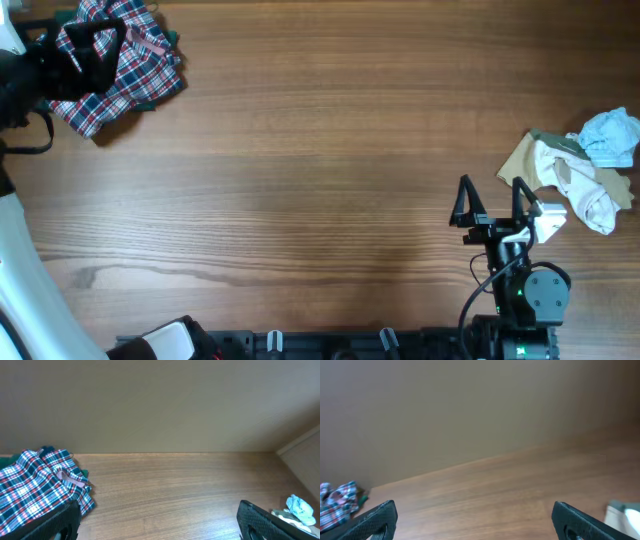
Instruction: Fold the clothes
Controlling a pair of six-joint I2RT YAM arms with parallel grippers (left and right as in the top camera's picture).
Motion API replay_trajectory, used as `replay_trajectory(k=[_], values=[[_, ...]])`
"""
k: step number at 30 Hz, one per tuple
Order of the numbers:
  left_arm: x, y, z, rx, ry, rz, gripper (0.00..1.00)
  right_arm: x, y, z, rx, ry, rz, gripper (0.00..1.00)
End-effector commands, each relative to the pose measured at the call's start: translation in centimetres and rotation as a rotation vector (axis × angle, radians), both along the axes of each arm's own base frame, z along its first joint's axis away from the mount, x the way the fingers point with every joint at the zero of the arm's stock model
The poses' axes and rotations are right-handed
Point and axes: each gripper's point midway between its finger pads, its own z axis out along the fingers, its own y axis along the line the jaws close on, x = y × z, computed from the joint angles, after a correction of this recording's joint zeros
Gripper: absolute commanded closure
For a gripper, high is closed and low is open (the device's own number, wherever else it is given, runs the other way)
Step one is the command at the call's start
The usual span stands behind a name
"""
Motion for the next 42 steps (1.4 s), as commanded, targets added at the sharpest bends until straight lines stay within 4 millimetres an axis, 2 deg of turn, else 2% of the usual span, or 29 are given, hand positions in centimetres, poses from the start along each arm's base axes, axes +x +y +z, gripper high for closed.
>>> replay_trajectory(k=[1,9,14,17,21,25,27,42], values=[[0.1,-0.3,0.0,0.009,-0.009,-0.024,0.00,-0.2,-0.4,0.9,0.017,-0.044,-0.009,0.00],[0.1,-0.3,0.0,0.009,-0.009,-0.024,0.00,-0.6,-0.6,2.7,-0.002,-0.147,-0.020,0.00],[0.1,-0.3,0.0,0.009,-0.009,-0.024,0.00,-0.5,-0.9,2.7,0.007,-0.148,-0.031,0.00],[0.1,-0.3,0.0,0.010,-0.009,-0.024,0.00,-0.4,-1.5,1.9,0.004,-0.132,-0.054,0.00],[0.1,-0.3,0.0,0.009,-0.009,-0.024,0.00,-0.1,-2.2,-0.4,-0.001,-0.055,-0.075,0.00],[0.1,-0.3,0.0,0.009,-0.009,-0.024,0.00,-0.1,-0.6,-1.1,-0.186,-0.039,0.011,0.00],[0.1,-0.3,0.0,0.010,-0.009,-0.024,0.00,-0.1,-0.8,-2.1,-0.190,0.003,0.007,0.00],[0.1,-0.3,0.0,0.009,-0.009,-0.024,0.00,0.0,-0.9,-2.1,-0.188,0.003,-0.001,0.00]])
